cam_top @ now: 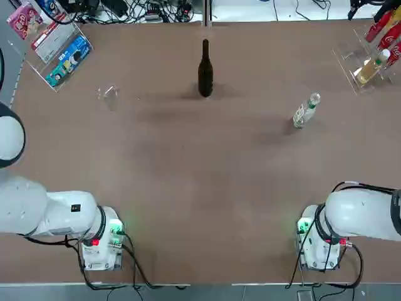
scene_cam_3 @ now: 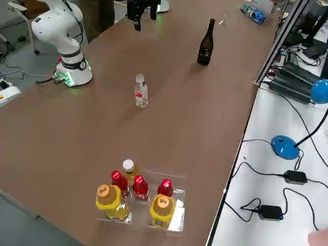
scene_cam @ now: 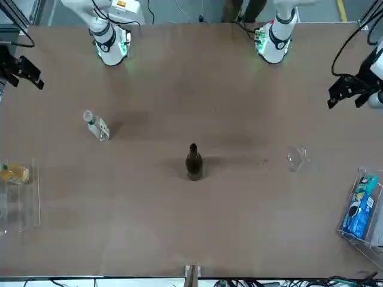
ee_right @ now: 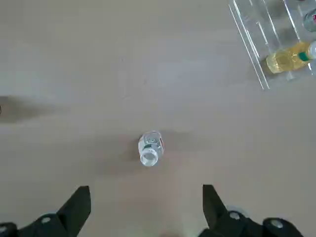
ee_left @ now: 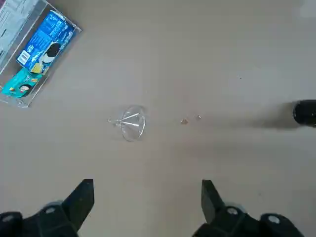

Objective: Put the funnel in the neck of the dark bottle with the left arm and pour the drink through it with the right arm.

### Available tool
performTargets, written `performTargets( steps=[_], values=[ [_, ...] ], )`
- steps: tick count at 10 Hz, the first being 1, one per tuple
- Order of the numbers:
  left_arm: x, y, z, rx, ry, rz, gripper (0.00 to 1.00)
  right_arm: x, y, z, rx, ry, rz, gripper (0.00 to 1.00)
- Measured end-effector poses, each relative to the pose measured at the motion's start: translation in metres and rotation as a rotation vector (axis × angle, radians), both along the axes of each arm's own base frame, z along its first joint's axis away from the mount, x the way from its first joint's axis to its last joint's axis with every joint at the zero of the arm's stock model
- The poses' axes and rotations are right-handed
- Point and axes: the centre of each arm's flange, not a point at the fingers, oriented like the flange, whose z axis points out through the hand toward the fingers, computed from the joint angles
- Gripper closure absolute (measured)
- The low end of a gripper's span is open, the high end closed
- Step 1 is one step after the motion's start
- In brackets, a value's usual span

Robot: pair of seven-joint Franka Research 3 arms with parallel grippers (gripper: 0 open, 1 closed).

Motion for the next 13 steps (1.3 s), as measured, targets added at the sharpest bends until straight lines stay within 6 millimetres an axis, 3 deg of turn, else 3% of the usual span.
performTargets(
  steps=[5, 7, 9, 13],
  values=[
    [0.001, 0.006, -0.004, 0.007, 0.007, 0.004, 0.02, 0.0, 0.0, 0.0, 0.0, 0.0, 0.0, 0.0],
    [0.006, 0.014, -0.023, 0.139, 0.03, -0.004, 0.02, 0.0, 0.0, 0.0, 0.0, 0.001, 0.0, 0.0],
    [0.023, 0.004, -0.065, 0.277, 0.034, -0.057, 0.02, 0.0, 0.0, 0.0, 0.0, 0.001, -0.001, 0.0],
    [0.044, 0.003, -0.181, 0.485, 0.018, -0.087, 0.02, -0.004, -0.004, 0.002, 0.001, -0.001, 0.002, 0.0]
  ],
)
